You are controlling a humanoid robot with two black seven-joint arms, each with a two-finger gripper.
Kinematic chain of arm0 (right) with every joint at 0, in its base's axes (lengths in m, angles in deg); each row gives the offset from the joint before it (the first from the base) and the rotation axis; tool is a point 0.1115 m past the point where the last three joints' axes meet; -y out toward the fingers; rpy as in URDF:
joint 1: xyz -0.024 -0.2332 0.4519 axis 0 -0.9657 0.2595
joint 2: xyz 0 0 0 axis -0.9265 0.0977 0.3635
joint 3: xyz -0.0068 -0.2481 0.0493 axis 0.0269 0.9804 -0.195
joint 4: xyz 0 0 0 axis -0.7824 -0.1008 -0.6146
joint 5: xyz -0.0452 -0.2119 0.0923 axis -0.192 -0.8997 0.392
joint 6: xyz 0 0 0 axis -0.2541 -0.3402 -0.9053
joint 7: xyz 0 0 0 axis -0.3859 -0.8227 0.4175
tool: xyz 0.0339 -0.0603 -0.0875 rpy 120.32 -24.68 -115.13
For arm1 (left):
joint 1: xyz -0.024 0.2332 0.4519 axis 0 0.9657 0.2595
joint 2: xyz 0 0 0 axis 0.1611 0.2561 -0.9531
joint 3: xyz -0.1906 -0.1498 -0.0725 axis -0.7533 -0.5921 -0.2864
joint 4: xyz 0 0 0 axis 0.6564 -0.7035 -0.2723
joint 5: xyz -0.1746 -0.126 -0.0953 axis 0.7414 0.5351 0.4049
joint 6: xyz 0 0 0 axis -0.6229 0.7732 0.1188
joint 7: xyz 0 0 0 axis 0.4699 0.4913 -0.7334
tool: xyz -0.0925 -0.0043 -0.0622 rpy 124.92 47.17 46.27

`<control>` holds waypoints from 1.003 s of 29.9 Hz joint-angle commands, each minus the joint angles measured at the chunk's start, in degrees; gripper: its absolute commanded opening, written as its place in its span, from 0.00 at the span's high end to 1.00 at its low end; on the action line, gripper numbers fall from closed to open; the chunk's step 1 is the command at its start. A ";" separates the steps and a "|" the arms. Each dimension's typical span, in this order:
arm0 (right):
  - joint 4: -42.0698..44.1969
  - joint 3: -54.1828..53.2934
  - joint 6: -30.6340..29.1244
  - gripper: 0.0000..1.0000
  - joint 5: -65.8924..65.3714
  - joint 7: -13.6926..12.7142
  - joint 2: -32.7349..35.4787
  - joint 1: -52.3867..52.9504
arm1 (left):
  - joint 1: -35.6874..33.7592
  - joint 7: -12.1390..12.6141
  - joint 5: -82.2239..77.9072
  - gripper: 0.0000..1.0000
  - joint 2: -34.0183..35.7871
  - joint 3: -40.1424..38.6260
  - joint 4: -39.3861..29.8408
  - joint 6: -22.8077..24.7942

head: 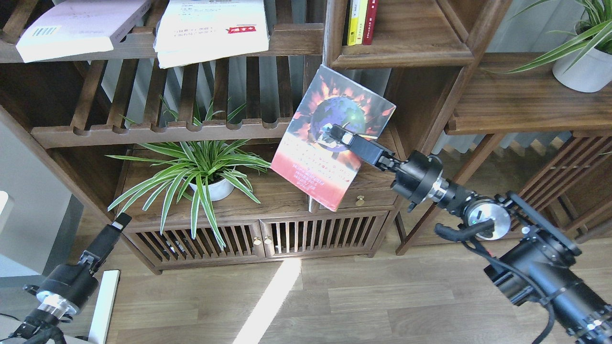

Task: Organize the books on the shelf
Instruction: 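Lift the red book up and away with the right gripper, then carry the red book onto the upper shelf beside the standing books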

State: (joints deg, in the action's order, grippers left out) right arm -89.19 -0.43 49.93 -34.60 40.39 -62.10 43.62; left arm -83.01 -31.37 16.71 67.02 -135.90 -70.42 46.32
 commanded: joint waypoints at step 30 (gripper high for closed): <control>2.33 -3.44 14.99 0.95 -1.85 -4.43 18.20 23.31 | -1.41 0.02 0.00 0.02 -0.40 0.05 2.20 0.00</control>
State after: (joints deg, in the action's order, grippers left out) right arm -87.70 -4.19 64.05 -36.23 36.11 -43.91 64.96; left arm -84.37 -31.41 16.71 66.66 -135.85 -68.12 46.32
